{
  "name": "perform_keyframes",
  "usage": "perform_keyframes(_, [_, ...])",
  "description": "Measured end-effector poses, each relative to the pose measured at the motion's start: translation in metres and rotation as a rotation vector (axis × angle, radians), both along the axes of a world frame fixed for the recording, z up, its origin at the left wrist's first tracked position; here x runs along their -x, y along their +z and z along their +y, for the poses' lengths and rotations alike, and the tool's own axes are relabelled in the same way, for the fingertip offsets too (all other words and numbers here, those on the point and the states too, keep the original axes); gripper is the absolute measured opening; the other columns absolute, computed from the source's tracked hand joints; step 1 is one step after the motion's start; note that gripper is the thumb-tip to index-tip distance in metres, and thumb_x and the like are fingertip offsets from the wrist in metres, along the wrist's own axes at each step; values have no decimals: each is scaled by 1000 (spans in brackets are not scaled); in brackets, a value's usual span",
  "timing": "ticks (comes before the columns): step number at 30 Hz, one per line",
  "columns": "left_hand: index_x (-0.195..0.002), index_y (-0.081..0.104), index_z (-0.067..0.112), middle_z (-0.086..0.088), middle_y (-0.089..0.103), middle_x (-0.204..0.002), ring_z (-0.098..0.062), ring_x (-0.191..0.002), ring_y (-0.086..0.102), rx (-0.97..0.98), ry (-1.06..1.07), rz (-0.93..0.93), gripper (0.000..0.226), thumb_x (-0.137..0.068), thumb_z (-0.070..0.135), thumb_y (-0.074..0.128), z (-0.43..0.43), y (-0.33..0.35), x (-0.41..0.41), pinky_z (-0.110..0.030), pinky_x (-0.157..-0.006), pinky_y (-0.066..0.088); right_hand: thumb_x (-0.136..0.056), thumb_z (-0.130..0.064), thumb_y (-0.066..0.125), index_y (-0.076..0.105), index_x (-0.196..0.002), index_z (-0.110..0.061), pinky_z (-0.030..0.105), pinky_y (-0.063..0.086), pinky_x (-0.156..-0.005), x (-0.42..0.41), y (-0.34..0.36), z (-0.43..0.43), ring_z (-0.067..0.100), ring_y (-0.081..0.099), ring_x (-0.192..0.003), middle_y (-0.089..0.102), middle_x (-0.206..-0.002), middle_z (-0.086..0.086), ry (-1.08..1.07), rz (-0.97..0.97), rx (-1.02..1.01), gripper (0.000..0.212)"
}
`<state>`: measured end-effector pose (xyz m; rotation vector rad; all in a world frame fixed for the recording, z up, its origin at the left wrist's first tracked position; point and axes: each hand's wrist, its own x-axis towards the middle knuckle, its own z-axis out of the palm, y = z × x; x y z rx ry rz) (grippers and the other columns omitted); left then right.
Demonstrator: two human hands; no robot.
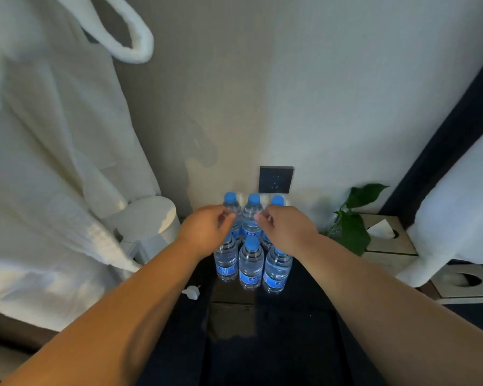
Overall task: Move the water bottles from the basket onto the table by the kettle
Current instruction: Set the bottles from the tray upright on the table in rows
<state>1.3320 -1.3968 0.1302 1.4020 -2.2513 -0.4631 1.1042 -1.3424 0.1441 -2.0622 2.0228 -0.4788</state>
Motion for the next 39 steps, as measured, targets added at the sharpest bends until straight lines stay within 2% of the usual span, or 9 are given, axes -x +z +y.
perform_keyframes(3, [-111,73,30,7,69,-100,-13,-88,63,-56,-94,-25,23,-96,46,65,10,-1,-13,-33,-77,53,-96,-74,45,67,-105,-30,34,54,-70,-11,-1,4,14,65,-83,67,-89,-9,69,57,-68,50])
perform_keyframes(5, [-124,70,31,4,67,-112,-16,-99,62,-75,-143,-89,32,-93,40,70,13,-1,-15,-31,-84,49,-91,-76,52,66,-110,-32,32,50,-68,-16,-5,6,13,65,-85,65,-88,-11,101,113,-85,50])
perform_keyframes(9, [-137,60,29,-3,62,-116,-25,-103,62,-89,-126,-209,45,-93,34,68,16,-5,-16,-32,-81,44,-87,-74,59,65,-109,-31,28,35,-58,-24,-11,13,15,57,-80,66,-90,-8,110,211,-40,49])
perform_keyframes(14, [-119,64,21,-5,70,-109,-27,-97,66,-126,-91,-239,27,-94,32,66,15,2,-10,-34,-75,47,-95,-56,64,64,-111,-26,33,40,-68,-34,-11,13,22,64,-92,68,-101,-3,104,187,-67,34])
perform_keyframes(20, [-111,63,18,-6,68,-102,-25,-89,64,-141,-54,-278,21,-96,32,65,7,10,-3,-39,-74,52,-100,-47,63,63,-125,-25,35,44,-74,-43,-6,6,24,64,-96,68,-107,0,64,179,-78,33])
perform_keyframes(24, [-103,59,17,-7,64,-98,-24,-83,60,-133,-8,-282,22,-96,37,67,3,9,-1,-35,-68,43,-103,-43,61,61,-128,-26,34,42,-72,-41,-2,1,20,51,-86,66,-110,3,33,167,-113,31])
perform_keyframes(28, [-114,62,18,-9,66,-106,-25,-90,60,-172,-84,-259,19,-96,24,66,-4,9,-3,-34,-73,44,-103,-42,60,61,-128,-26,34,44,-73,-40,-2,-4,19,53,-86,61,-101,0,40,182,-149,30])
perform_keyframes(32, [-126,61,24,-5,63,-112,-24,-96,58,-226,-156,-285,30,-97,20,66,-10,16,-6,-34,-79,45,-103,-43,60,60,-126,-25,34,42,-70,-44,-4,-8,18,54,-83,53,-92,-5,20,194,-159,29])
perform_keyframes(39, [-123,63,30,-4,62,-119,-24,-99,57,-278,-212,-381,32,-96,14,63,-18,26,-6,-35,-81,45,-103,-43,61,60,-126,-23,35,45,-73,-46,-3,-11,19,55,-86,54,-95,-3,-22,188,-182,30])
